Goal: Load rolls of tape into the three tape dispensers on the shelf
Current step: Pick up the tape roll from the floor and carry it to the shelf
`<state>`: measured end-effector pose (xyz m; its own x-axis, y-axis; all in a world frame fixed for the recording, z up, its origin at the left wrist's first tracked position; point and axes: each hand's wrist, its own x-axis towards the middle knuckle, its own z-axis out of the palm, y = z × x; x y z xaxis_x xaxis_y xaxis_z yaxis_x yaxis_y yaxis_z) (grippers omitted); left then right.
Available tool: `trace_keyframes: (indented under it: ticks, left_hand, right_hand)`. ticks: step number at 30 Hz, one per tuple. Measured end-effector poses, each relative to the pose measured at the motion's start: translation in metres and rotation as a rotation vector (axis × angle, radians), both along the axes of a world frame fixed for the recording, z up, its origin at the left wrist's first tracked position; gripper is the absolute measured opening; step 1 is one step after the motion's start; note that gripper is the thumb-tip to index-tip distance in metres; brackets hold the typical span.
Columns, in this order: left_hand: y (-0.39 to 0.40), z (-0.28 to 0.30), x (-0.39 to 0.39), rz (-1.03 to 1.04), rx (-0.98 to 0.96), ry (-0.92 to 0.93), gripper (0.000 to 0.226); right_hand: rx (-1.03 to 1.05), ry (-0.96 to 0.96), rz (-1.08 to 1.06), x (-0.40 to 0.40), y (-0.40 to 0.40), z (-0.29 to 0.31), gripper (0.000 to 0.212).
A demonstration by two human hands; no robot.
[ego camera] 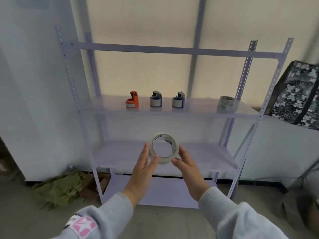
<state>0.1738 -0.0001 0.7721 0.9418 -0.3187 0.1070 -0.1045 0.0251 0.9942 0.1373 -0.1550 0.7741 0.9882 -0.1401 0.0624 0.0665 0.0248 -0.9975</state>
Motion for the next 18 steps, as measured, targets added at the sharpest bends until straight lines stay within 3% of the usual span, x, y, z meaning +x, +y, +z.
trace_keyframes:
  ticks: [9,18]
  left_hand:
    - [-0.024,0.016,0.109,0.133,-0.045,0.004,0.058]
    - [0.018,0.008,0.237,0.267,-0.040,-0.012,0.060]
  right_hand:
    - [-0.017,-0.002,0.166,0.120,-0.031,0.015,0.061]
    - [-0.011,-0.014,0.303,0.259,0.009,0.009,0.068]
